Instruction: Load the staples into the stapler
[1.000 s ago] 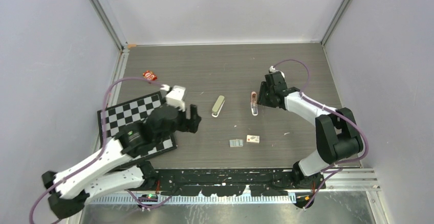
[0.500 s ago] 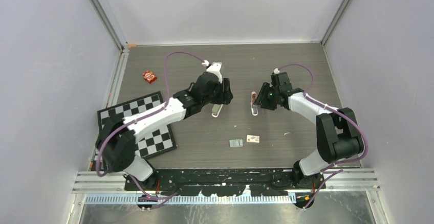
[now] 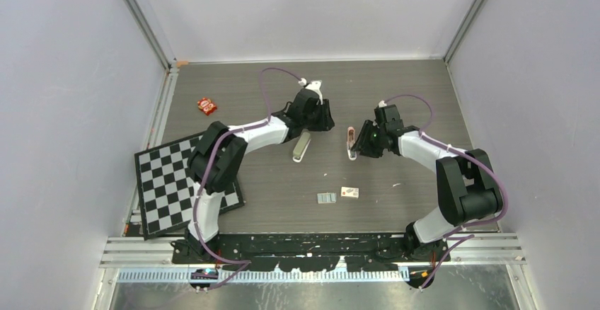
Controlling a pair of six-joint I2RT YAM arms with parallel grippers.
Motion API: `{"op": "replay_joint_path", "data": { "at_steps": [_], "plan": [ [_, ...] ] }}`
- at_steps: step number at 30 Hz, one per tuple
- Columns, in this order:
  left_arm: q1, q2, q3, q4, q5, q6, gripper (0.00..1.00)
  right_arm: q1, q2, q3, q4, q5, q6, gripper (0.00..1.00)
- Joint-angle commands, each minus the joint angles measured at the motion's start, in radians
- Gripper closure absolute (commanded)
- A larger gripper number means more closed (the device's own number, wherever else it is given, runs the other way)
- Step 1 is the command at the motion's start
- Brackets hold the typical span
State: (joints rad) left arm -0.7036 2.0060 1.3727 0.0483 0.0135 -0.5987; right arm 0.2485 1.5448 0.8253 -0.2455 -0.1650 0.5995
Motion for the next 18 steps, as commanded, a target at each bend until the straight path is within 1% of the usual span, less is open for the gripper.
{"op": "replay_joint_path", "data": {
  "at_steps": [1,5,11,18],
  "plan": [
    [0.001,0.063,0.105,0.113,0.089,0.006,0.62,0.0,-0.007,0.022,0.0,0.012,-0.01,0.59],
    [0.003,0.123,0.14,0.118,0.11,0.009,0.63,-0.001,0.02,0.034,-0.003,0.022,-0.016,0.6],
    [0.002,0.188,0.157,0.171,0.134,-0.016,0.66,-0.001,0.039,0.031,0.015,0.041,-0.018,0.61],
    [0.001,0.269,0.202,0.239,0.239,-0.074,0.67,0.0,0.064,0.033,0.019,0.058,-0.024,0.62]
  ]
}}
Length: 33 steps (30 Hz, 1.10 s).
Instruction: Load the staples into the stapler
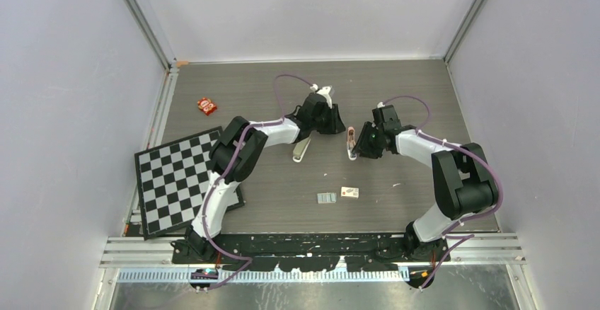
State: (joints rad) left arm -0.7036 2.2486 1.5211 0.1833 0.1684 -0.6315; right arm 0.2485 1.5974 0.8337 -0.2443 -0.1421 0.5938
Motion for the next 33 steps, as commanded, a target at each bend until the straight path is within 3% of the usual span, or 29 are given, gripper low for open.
{"op": "replay_joint_path", "data": {
  "at_steps": [1,14,33],
  "plan": [
    [0.0,0.038,0.061,0.112,0.102,-0.047,0.68,-0.001,0.011,0.022,0.017,0.042,-0.021,0.63],
    [-0.004,0.055,0.053,0.168,0.242,-0.065,0.7,0.0,0.037,0.012,0.026,0.054,-0.025,0.64],
    [-0.054,-0.047,-0.012,0.106,0.205,0.01,0.72,0.0,0.037,0.01,0.021,0.069,-0.022,0.65]
  ]
}}
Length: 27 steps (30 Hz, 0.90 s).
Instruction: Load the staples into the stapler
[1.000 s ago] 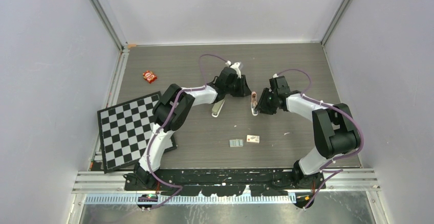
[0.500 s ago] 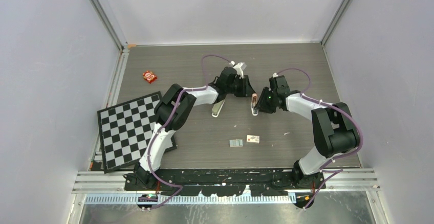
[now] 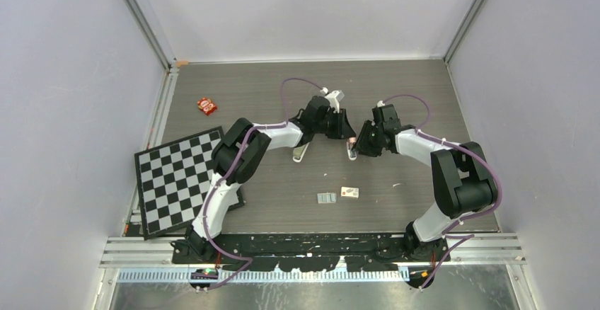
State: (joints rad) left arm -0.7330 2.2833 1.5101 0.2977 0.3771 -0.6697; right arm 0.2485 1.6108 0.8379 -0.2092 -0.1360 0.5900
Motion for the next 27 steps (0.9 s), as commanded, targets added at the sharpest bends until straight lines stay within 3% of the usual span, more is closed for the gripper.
{"op": "replay_joint_path", "data": {
  "at_steps": [1,27],
  "plan": [
    [-0.026,-0.083,0.001,-0.018,-0.01,0.053,0.72,0.0,0.021,0.006,-0.014,0.064,-0.016,0.65],
    [-0.072,-0.12,0.027,-0.204,-0.152,0.13,0.73,0.0,-0.237,0.011,-0.205,0.034,-0.016,0.63]
  ]
}}
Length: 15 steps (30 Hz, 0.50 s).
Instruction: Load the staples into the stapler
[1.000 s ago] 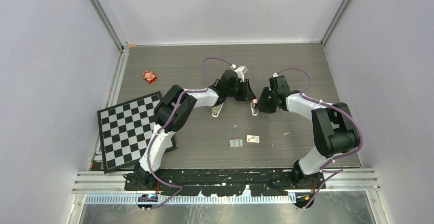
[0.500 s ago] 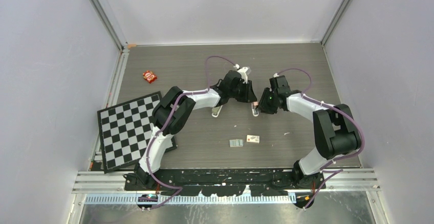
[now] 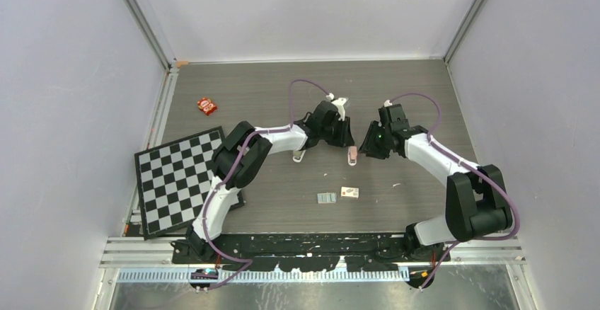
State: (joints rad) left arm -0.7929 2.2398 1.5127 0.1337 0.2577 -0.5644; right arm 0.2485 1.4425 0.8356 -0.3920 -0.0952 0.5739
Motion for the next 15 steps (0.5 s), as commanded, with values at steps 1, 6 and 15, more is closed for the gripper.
{"op": "replay_joint_path", "data": {
  "at_steps": [1,6,15],
  "plan": [
    [-0.011,-0.083,0.023,-0.05,-0.041,0.017,0.73,0.0,-0.076,0.013,-0.016,-0.017,0.005,0.63],
    [-0.011,-0.116,0.018,-0.098,-0.09,-0.019,0.66,-0.001,-0.059,0.012,0.016,-0.071,0.023,0.63],
    [-0.014,-0.173,-0.043,-0.09,-0.066,-0.063,0.62,0.0,-0.034,-0.031,0.044,-0.134,0.033,0.66]
  ]
}}
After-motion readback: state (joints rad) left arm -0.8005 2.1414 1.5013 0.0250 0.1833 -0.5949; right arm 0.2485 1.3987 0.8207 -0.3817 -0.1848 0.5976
